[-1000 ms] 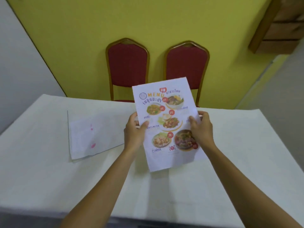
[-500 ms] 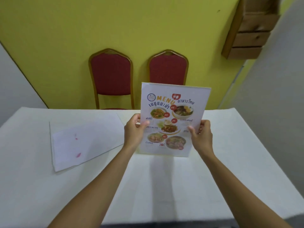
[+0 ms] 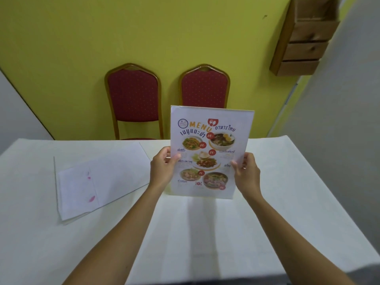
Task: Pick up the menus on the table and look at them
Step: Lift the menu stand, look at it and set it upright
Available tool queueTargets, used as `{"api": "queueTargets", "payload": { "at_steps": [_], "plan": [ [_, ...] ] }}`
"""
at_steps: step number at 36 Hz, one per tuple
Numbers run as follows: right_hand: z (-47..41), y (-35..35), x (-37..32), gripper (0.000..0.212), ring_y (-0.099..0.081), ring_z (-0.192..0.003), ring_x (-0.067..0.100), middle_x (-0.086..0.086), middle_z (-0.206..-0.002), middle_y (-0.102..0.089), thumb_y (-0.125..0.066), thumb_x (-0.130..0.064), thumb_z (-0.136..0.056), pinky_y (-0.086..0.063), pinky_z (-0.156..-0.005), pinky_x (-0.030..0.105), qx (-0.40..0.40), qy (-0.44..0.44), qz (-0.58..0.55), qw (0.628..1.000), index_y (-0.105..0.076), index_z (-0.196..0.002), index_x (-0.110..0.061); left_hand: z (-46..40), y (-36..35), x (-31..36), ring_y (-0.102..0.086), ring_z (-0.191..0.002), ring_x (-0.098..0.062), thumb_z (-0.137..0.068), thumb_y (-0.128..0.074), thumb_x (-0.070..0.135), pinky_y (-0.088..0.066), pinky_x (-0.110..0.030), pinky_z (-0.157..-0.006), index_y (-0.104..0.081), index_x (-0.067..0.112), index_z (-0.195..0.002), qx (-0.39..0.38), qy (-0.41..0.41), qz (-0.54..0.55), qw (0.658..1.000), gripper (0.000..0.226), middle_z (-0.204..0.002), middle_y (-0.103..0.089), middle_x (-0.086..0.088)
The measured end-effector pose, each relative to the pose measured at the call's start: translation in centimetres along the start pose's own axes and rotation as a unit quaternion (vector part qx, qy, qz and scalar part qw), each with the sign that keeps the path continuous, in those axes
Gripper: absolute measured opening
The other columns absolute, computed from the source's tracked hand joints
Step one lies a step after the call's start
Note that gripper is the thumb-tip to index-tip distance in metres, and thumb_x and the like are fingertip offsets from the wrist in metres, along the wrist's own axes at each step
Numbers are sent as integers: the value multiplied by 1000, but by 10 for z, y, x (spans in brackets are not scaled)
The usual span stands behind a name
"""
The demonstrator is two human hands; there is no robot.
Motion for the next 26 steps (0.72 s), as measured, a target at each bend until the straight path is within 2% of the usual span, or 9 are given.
{"api": "queueTargets", "payload": {
  "at_steps": [6, 8, 10, 13, 16, 17, 20, 23, 26],
  "plan": [
    [0, 0, 2, 24, -57, -92, 20, 1, -105, -58, -54, -14, -94, -44, -59, 14, -4, -1, -3, 1000, -46, -115, -6, 3, -1, 0, -64, -94, -17, -95, -56, 27, -47, -17, -61, -59, 19, -106, -6, 8, 3, 1000, 14, -111, -67, 2],
    [0, 0, 1, 26, -59, -101, 24, 5, -112, -58, -56, -14, -93, -48, -68, 21, 5, -2, -1, 1000, -47, -116, -7, 5, -1, -1, -64, -95, -16, -95, -55, 31, -47, -18, -61, -59, 19, -108, -16, 10, 0, 1000, 18, -112, -67, 4],
    [3, 3, -3, 39, -54, -115, 25, 9, -127, -51, -61, -15, -90, -51, -83, 30, 37, 16, 11, 999, -45, -125, -8, 7, 1, -1, -61, -96, -12, -95, -55, 33, -45, -16, -62, -57, 20, -115, -26, 14, -2, 1000, 24, -113, -64, 7],
    [13, 7, -18, 59, -43, -126, 22, 12, -137, -38, -63, -16, -88, -43, -93, 24, 101, 94, 35, 990, -35, -139, -9, 11, 10, 1, -57, -103, -12, -93, -58, 31, -45, -18, -72, -53, 20, -126, -16, 12, 6, 1000, 35, -121, -60, 7],
    [24, 5, -41, 56, -40, -126, 23, 17, -135, -39, -62, -11, -88, -29, -99, 2, 146, 206, 42, 967, -38, -137, -4, 15, 25, 5, -56, -110, -12, -92, -61, 27, -43, -24, -87, -52, 19, -130, 4, 1, 10, 1000, 40, -128, -59, 5],
    [28, 3, -49, 53, -39, -127, 24, 19, -134, -40, -61, -8, -87, -26, -102, 0, 152, 237, 39, 959, -40, -135, -3, 17, 31, 7, -56, -111, -11, -92, -61, 26, -43, -23, -88, -52, 19, -130, 9, -4, 11, 1000, 39, -127, -59, 6],
    [43, -11, -75, 44, -43, -124, 27, 23, -128, -46, -60, -2, -86, -30, -109, 12, 152, 317, 34, 936, -48, -127, 3, 23, 51, 11, -58, -112, -8, -91, -63, 22, -46, -20, -93, -54, 21, -128, 23, -26, 21, 999, 38, -125, -61, 8],
    [60, -37, -96, 33, -48, -118, 27, 24, -121, -54, -57, -5, -88, -38, -106, 26, 125, 372, 36, 919, -56, -119, 6, 28, 76, 11, -58, -116, -9, -90, -64, 20, -46, -22, -97, -55, 21, -128, 42, -42, 26, 998, 39, -128, -61, 5],
    [74, -69, -109, 32, -50, -116, 23, 18, -120, -58, -54, -12, -89, -40, -104, 22, 72, 389, 46, 917, -55, -119, -1, 31, 104, 10, -57, -117, -7, -90, -64, 21, -46, -22, -98, -54, 21, -129, 62, -59, 5, 996, 40, -128, -61, 6]
  ]
}}
Point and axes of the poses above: each hand's wrist, its own z-axis away from the middle knuckle, its own y-axis out of the back of the hand, x = y × z, the point moved 4 cm from there along -z, towards the middle knuckle
